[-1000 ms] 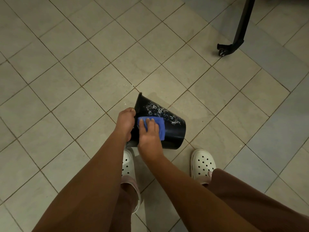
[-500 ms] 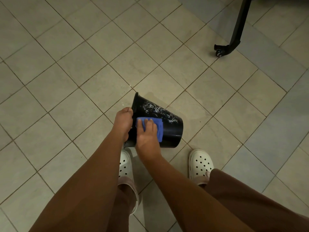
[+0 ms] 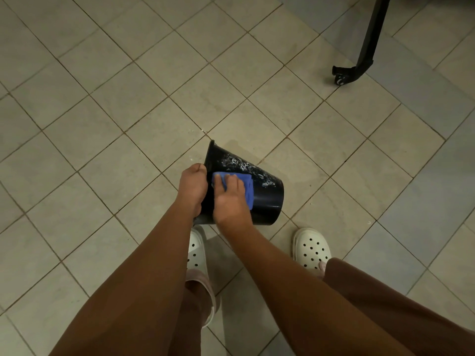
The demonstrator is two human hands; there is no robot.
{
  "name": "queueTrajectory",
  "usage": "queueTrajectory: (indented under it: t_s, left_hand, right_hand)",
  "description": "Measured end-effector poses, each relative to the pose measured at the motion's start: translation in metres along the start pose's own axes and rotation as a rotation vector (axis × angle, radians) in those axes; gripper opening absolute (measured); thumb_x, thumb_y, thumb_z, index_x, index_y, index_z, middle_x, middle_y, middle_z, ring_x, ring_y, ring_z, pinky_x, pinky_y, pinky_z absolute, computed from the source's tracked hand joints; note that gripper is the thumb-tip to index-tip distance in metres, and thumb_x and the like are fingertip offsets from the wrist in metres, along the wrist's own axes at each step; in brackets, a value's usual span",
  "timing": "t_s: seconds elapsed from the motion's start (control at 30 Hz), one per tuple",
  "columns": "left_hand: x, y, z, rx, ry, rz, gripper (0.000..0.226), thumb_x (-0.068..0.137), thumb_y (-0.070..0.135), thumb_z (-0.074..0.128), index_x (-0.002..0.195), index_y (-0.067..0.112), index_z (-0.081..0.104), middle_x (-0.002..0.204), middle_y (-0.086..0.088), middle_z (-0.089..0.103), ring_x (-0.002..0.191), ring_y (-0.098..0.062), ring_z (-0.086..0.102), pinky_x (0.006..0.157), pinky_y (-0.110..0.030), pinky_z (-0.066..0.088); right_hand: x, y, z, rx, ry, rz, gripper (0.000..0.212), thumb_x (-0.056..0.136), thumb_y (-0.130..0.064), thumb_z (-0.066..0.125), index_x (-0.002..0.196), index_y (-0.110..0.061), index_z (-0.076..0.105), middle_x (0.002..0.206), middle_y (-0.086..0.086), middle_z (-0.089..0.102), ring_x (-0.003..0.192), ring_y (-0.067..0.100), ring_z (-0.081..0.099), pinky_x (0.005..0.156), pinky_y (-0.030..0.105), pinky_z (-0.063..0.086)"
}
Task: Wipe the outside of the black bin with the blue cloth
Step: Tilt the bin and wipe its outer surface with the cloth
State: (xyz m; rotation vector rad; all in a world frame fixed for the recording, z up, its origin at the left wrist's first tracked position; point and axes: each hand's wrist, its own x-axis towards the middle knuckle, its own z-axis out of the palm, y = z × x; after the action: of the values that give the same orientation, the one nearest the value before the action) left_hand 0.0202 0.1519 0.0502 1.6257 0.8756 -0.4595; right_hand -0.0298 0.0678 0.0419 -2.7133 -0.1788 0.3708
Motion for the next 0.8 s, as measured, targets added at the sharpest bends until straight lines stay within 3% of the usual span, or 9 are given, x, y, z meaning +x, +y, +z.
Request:
queueTrajectory:
  t_s: [0.1,0.23,0.33,0.43,0.63,0.8]
  left_hand:
    - [-0.003,0.001,0.002,0.002,0.01,0.012,0.026,0.096,0.015,0.037,0.077,0.012,0.055,0.079,-0.015,0.057,0.073,-0.026,0.054,0.07,-0.037,0.048]
    - [-0.005,0.0,0.003,0.026,0.012,0.008,0.024,0.095,0.018,0.035,0.084,0.01,0.056,0.085,-0.017,0.057,0.08,-0.03,0.055,0.073,-0.041,0.05]
    - [-0.002,0.0,0.002,0.024,0.005,0.014,0.026,0.095,0.015,0.035,0.077,0.011,0.054,0.077,-0.014,0.056,0.072,-0.026,0.053,0.063,-0.033,0.046]
    - [-0.001,0.0,0.002,0.02,0.004,0.02,0.027,0.094,0.014,0.036,0.074,0.012,0.052,0.074,-0.012,0.054,0.07,-0.024,0.051,0.063,-0.032,0.045]
    - [-0.005,0.0,0.002,0.035,0.014,0.028,0.025,0.095,0.017,0.035,0.08,0.01,0.053,0.078,-0.014,0.054,0.075,-0.027,0.052,0.068,-0.036,0.046]
    - [-0.004,0.001,0.0,0.006,0.014,0.009,0.028,0.094,0.016,0.037,0.071,0.013,0.053,0.076,-0.014,0.056,0.072,-0.026,0.053,0.067,-0.035,0.047]
  right_hand:
    - [0.012,0.023,-0.009,0.01,-0.097,0.075,0.071,0.088,-0.009,0.055,0.147,-0.011,0.015,0.142,0.017,0.025,0.131,0.031,0.023,0.113,0.037,0.023]
    - [0.003,0.024,-0.013,-0.048,-0.146,0.264,0.076,0.085,-0.014,0.058,0.145,-0.007,0.013,0.14,0.018,0.025,0.13,0.032,0.024,0.113,0.039,0.021]
    - [0.002,0.008,-0.009,-0.039,-0.098,0.177,0.064,0.089,-0.013,0.05,0.144,-0.003,0.017,0.137,0.02,0.028,0.127,0.033,0.026,0.112,0.04,0.021]
    - [0.014,0.008,-0.01,-0.03,-0.034,0.079,0.06,0.089,-0.011,0.051,0.142,-0.005,0.024,0.134,0.018,0.034,0.125,0.032,0.03,0.111,0.039,0.024]
    - [0.013,0.021,-0.017,-0.036,-0.087,0.276,0.055,0.089,-0.013,0.05,0.138,-0.006,0.027,0.132,0.018,0.034,0.121,0.03,0.033,0.107,0.037,0.028]
    - [0.009,0.0,-0.012,-0.005,-0.068,0.128,0.056,0.088,-0.008,0.048,0.139,-0.005,0.026,0.132,0.019,0.033,0.12,0.032,0.031,0.108,0.039,0.027]
